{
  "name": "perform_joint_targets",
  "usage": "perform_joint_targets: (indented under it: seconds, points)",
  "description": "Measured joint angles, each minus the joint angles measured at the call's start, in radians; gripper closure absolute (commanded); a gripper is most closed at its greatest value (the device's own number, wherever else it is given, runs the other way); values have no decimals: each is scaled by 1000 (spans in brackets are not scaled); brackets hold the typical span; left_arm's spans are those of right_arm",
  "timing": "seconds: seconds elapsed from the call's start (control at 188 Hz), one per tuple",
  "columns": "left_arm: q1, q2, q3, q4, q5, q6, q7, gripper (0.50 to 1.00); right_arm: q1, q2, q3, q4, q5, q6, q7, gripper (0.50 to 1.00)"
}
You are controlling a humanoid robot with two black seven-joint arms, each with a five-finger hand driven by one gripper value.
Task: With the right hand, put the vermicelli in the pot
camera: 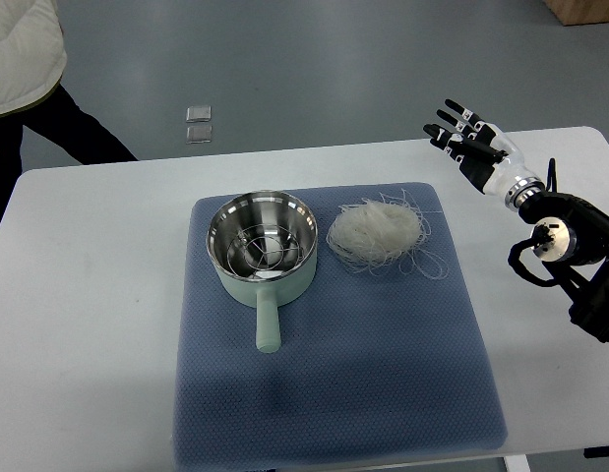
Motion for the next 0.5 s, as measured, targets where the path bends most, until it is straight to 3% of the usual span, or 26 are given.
perform_joint_targets:
  seconds: [0.499]
  points:
    - [1,0,-5,-5,0,1,0,500,0,-11,-15,-1,-8,0,-14,570]
